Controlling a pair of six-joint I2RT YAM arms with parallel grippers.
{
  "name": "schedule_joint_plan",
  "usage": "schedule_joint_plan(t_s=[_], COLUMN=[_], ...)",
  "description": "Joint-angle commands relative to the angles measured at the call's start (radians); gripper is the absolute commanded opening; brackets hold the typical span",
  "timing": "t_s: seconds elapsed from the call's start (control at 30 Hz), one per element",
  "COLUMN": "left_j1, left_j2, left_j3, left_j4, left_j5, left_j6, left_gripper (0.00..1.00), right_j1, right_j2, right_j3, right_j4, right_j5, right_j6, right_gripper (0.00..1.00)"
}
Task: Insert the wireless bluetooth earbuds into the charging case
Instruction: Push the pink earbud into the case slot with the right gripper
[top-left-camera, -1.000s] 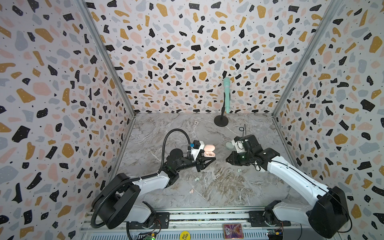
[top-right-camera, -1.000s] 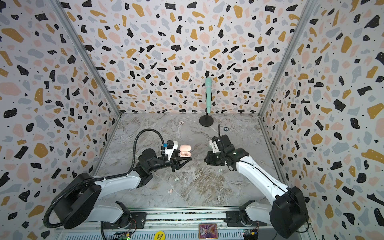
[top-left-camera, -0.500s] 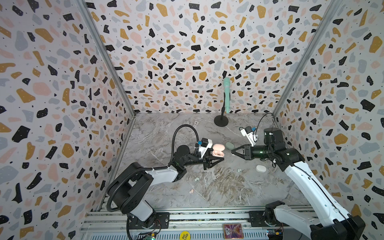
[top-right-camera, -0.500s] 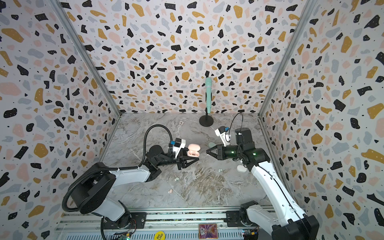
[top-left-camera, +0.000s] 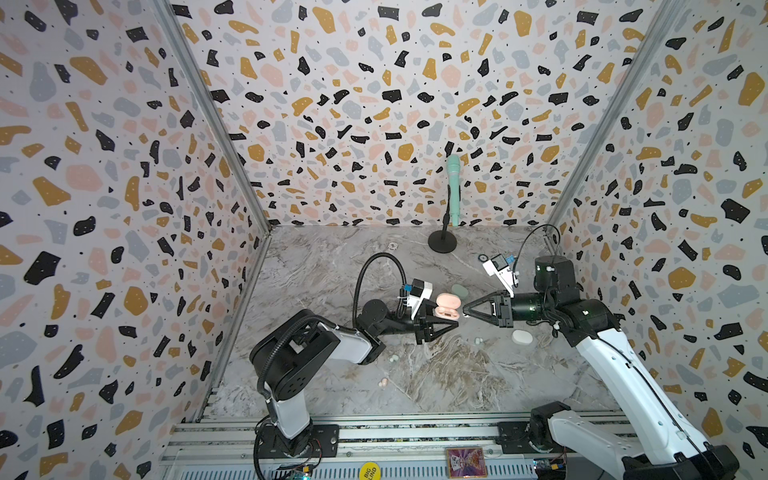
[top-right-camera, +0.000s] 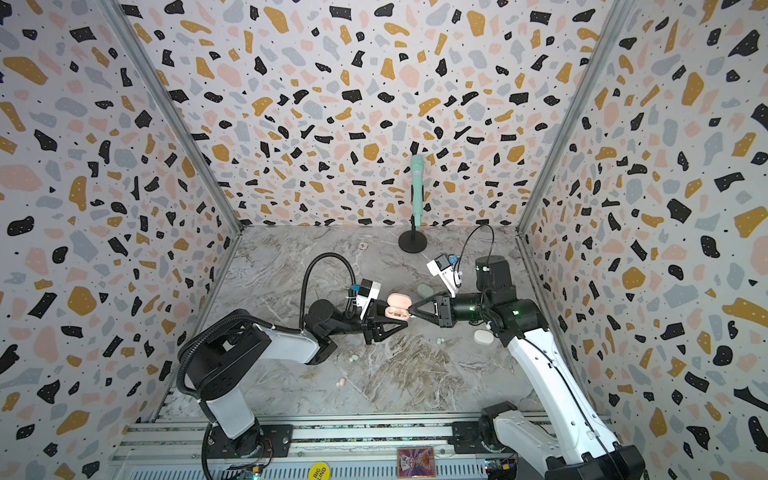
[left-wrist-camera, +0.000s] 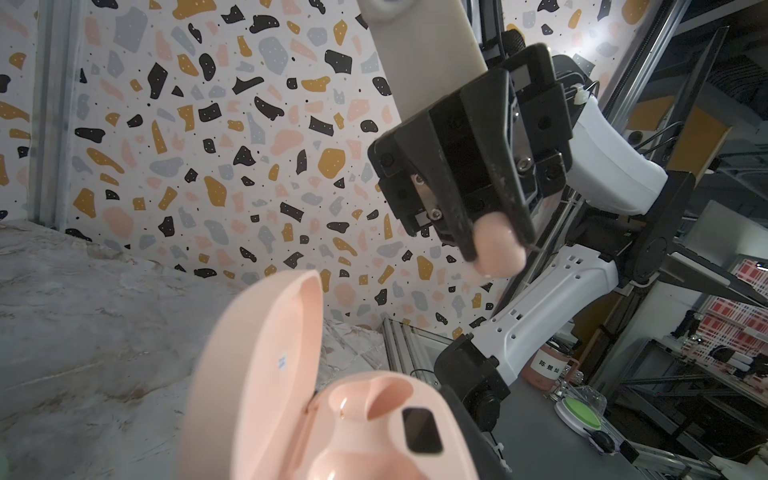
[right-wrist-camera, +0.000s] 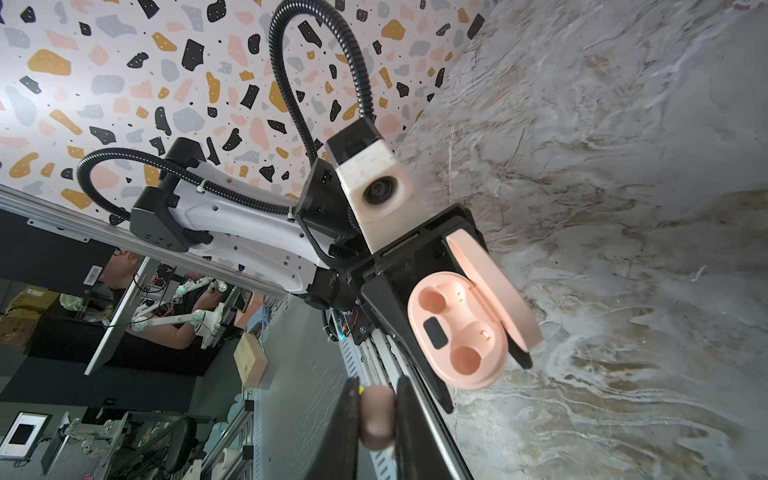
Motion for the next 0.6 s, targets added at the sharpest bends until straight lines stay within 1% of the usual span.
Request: schedule_joint_plan(t_s=[0.0, 0.27, 0.57], left_j1=[-0.014, -0.034, -0.041], left_j2=[-0.026, -0.089, -0.124], left_j3=[0.031, 0.022, 0.016], left_j4=[0.16, 0.021, -0.044], left_j5=[0.025, 0.016, 0.018], left_j6=[0.016, 0.138, 0.191], left_gripper=[0.11, 0.11, 0.1], right_j1=[0.031, 0.047, 0.066], right_j2=[-0.004, 0.013, 0.011], right_j3=[0.002, -0.008, -0.02], right_j4=[0.024, 0.064, 0.102], right_j5=[-0.004, 0.01, 0.017], right_j6=[-0.001, 0.024, 0.06], right_gripper=[0.13, 0.12, 0.13])
